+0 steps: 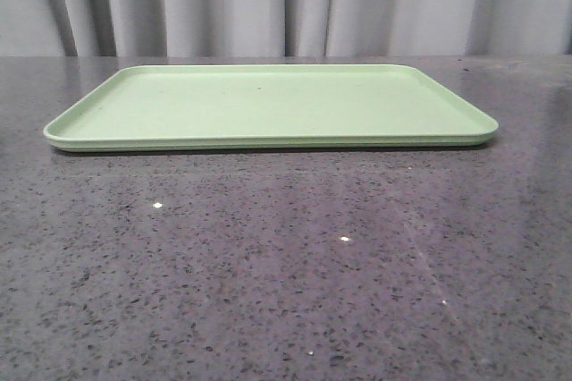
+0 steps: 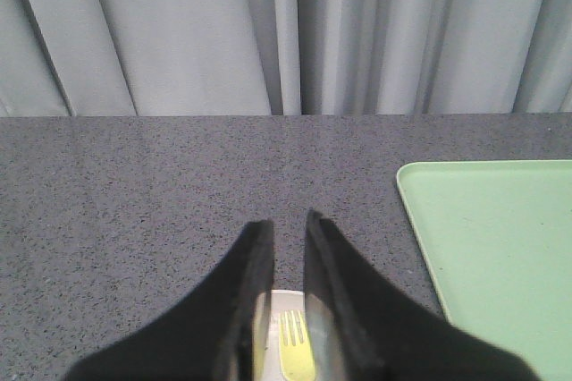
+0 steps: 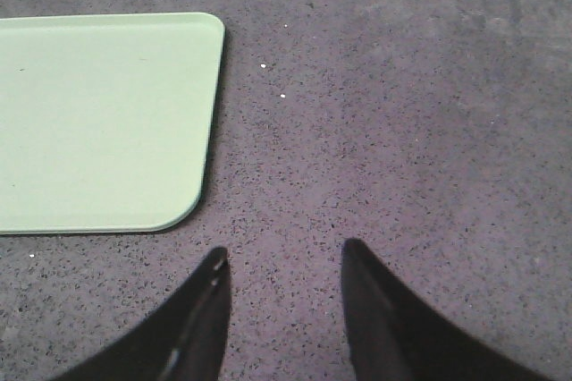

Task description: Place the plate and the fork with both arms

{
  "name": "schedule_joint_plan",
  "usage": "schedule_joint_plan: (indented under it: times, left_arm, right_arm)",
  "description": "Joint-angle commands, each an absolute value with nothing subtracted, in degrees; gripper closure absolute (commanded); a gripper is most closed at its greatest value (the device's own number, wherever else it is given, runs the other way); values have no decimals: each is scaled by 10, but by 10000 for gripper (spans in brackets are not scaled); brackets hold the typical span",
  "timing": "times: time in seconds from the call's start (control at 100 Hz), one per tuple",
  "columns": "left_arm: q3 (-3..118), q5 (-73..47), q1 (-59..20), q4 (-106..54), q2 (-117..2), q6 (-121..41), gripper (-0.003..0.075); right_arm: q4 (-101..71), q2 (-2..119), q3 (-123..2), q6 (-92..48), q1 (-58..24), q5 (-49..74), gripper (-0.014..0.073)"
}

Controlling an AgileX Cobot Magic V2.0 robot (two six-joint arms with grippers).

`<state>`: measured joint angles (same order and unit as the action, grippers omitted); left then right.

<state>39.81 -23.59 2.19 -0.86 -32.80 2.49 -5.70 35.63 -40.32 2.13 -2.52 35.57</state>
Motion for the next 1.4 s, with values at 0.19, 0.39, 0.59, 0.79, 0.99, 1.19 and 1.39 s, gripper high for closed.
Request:
schedule_joint_plan:
  times: [0.19,0.39,0.59,0.79,0.99,1.19,1.39]
  left_arm:
    - [419,-197,22,-14,-332,30,242]
    - [418,-196,22,-14,-332,30,240]
    - [418,-209,22,16,-332,30,240]
    - [443,-288,22,22,-344,39,275]
    - [489,-334,22,112,-378,134,282]
    - [512,-362,22,167,-395,143,282]
    - [512,-401,22,286,-395,220,282]
  right_arm:
    - [-56,360,-423,15,-22,289,157]
    - [-56,360,-423,15,-22,278,157]
    - [-56,360,-423,15,-22,277,157]
    - [-56,361,-423,15,-22,288,157]
    - [-56,361,-423,15,-22,288,157]
    - [-56,361,-423,15,-22,288,157]
    - [-56,361,-423,15,-22,289,157]
